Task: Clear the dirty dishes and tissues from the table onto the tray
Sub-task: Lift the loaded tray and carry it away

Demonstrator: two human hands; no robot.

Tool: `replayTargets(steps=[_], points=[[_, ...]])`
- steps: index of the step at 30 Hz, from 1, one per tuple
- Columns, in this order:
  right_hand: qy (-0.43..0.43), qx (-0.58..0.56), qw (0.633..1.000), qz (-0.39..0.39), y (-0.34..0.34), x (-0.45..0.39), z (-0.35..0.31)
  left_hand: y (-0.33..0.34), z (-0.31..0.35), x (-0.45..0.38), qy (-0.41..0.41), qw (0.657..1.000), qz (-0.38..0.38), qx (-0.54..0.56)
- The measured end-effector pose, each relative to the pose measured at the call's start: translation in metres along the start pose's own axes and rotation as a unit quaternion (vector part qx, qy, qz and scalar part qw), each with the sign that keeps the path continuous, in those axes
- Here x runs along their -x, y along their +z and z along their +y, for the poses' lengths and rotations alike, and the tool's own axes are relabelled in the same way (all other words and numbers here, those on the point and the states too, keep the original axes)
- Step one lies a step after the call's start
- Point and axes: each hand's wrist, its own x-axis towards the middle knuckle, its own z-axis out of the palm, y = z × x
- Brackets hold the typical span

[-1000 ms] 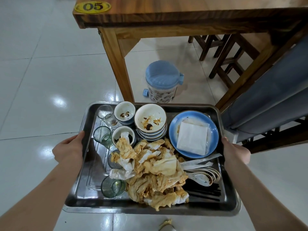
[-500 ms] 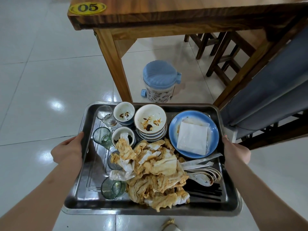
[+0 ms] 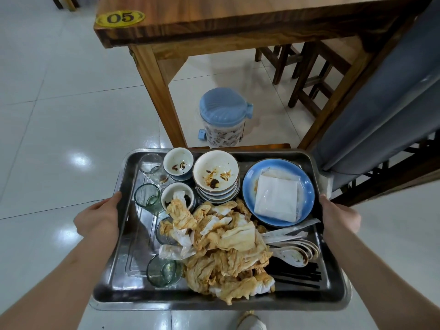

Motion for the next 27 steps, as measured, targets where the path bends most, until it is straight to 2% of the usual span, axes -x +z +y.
replayTargets(steps=[5, 9, 15, 20, 27], points=[[0.000, -0.025, 1.000, 0.005, -0.024, 0.007, -0.003, -0.011, 0.007, 0.012, 0.006, 1.000, -0.014, 0.009], [0.004, -0.027, 1.000, 0.001, -0.051, 0.015, -0.011, -0.028, 0.013, 0.024, 0.050, 0.996, -0.073, -0.004], [0.018, -0.020, 1.000, 0.003, -0.111, 0.038, -0.023, -0.059, 0.041, 0.057, 0.078, 0.991, -0.105, -0.011], [0.028, -0.031, 0.999, 0.012, -0.173, 0.066, -0.042, -0.087, 0.082, 0.112, 0.048, 0.996, -0.071, 0.005], [0.055, -0.058, 0.997, 0.019, -0.277, 0.112, -0.067, -0.139, 0.122, 0.188, 0.093, 0.991, -0.095, 0.023]])
